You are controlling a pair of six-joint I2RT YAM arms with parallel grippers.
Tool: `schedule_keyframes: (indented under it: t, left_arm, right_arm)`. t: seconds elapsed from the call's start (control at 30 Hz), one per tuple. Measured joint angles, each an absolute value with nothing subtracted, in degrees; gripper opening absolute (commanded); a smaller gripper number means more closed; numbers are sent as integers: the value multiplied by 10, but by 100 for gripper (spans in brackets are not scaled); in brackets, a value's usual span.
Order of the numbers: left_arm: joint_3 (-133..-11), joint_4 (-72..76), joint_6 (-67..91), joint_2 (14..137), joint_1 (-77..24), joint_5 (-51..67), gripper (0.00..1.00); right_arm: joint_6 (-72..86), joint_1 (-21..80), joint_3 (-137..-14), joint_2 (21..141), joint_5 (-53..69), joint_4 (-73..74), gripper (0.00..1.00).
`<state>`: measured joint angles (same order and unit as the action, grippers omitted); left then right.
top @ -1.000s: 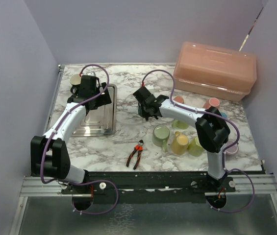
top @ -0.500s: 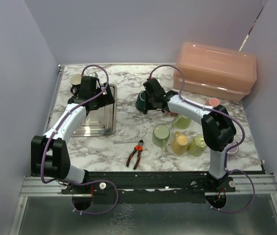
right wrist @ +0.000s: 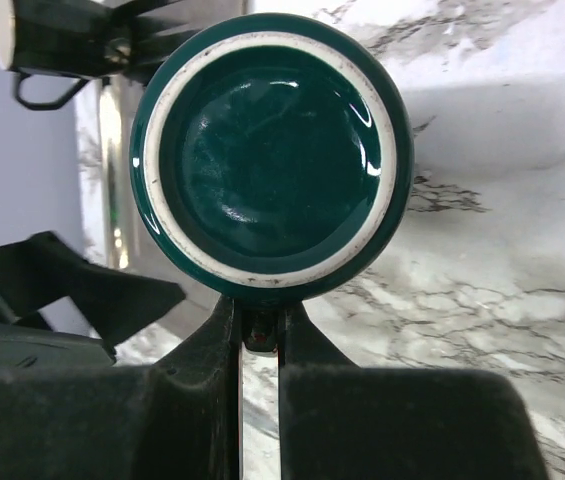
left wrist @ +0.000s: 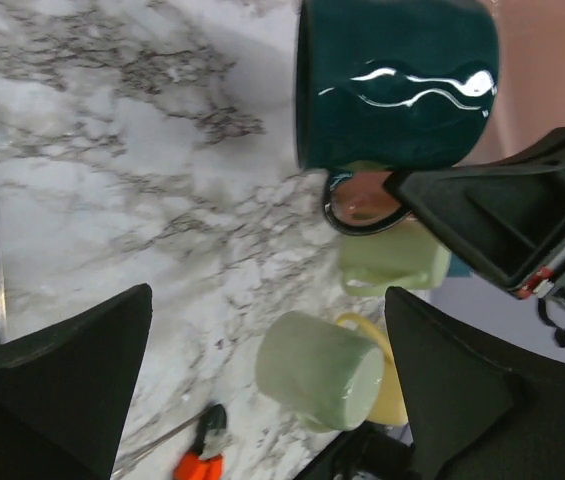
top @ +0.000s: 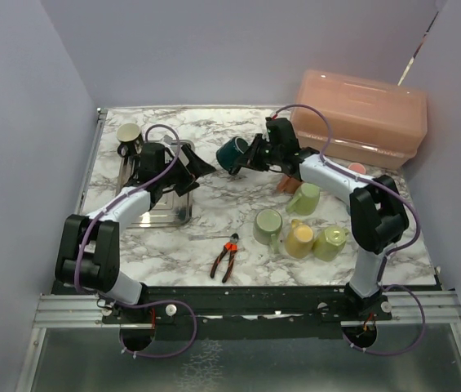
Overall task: Turn the mug right side up
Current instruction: Turn over the cup at the center of the board.
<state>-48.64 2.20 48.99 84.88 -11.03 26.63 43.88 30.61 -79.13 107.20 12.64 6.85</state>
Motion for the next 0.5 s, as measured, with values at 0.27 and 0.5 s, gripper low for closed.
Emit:
schedule_keyframes:
  t: [0.27, 0.5]
  left_arm:
    - [-474, 207, 638, 903, -137, 319, 81]
    - [-468, 311, 733, 925, -148, 326, 70]
  right_arm:
    - [502, 303, -760, 1053, 194, -5, 1]
    - [552, 302, -751, 1034, 225, -67, 1]
